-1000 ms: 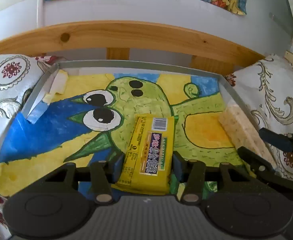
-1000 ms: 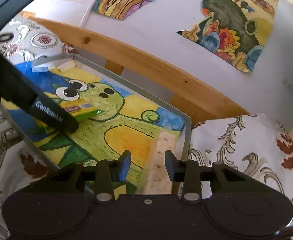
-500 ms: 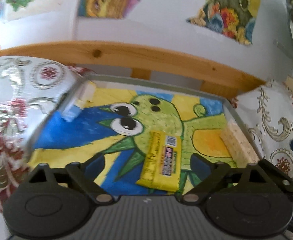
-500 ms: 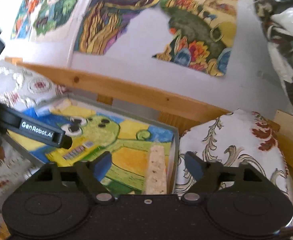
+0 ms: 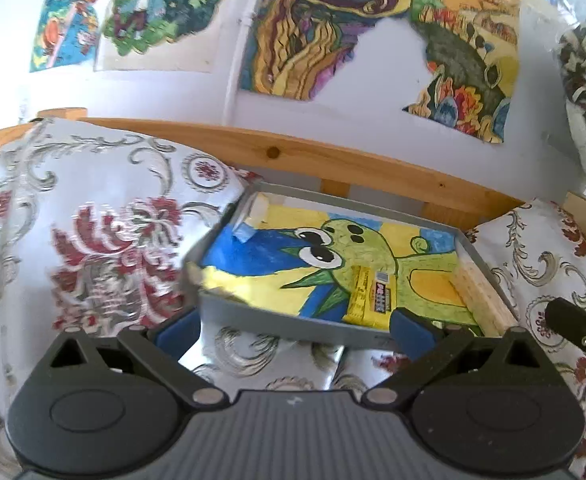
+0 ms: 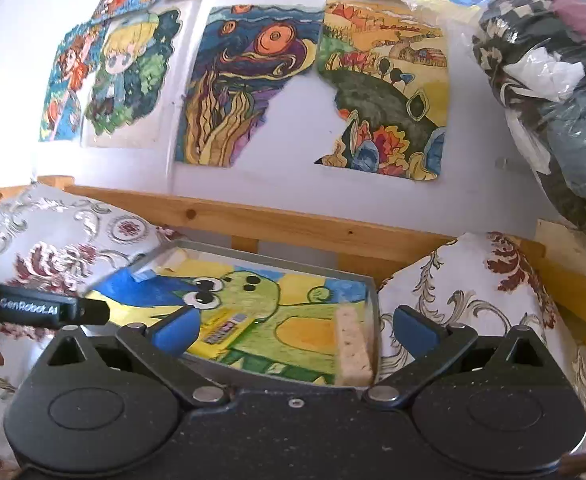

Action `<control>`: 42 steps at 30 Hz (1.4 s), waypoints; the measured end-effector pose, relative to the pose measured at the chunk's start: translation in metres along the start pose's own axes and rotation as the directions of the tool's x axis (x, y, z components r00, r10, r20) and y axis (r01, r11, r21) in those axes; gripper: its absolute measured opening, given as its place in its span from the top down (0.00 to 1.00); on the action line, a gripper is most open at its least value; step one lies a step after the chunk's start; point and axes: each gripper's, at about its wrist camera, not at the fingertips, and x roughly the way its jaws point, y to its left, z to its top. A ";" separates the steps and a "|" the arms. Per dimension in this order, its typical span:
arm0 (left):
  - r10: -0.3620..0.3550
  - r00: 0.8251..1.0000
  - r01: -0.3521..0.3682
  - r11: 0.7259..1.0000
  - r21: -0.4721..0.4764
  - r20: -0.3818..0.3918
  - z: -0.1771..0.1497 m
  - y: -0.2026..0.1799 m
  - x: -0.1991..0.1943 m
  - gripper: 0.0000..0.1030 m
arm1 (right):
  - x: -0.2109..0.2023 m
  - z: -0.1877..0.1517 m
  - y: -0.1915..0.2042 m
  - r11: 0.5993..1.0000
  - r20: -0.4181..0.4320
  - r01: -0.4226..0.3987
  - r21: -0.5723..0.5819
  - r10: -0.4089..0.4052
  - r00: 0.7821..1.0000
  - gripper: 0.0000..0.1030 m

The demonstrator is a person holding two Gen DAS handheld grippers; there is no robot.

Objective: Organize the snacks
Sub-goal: 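Open the left tool over the tray while the right tool releases the rice bar inside, then lift both tools out of the tray and move back to the snack pile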

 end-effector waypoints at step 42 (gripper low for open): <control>0.014 0.979 0.025 0.982 0.186 -0.205 -0.103 0.072 -0.096 0.01 | -0.101 -0.095 0.106 0.990 -0.336 -0.124 0.063 0.138 0.932 0.01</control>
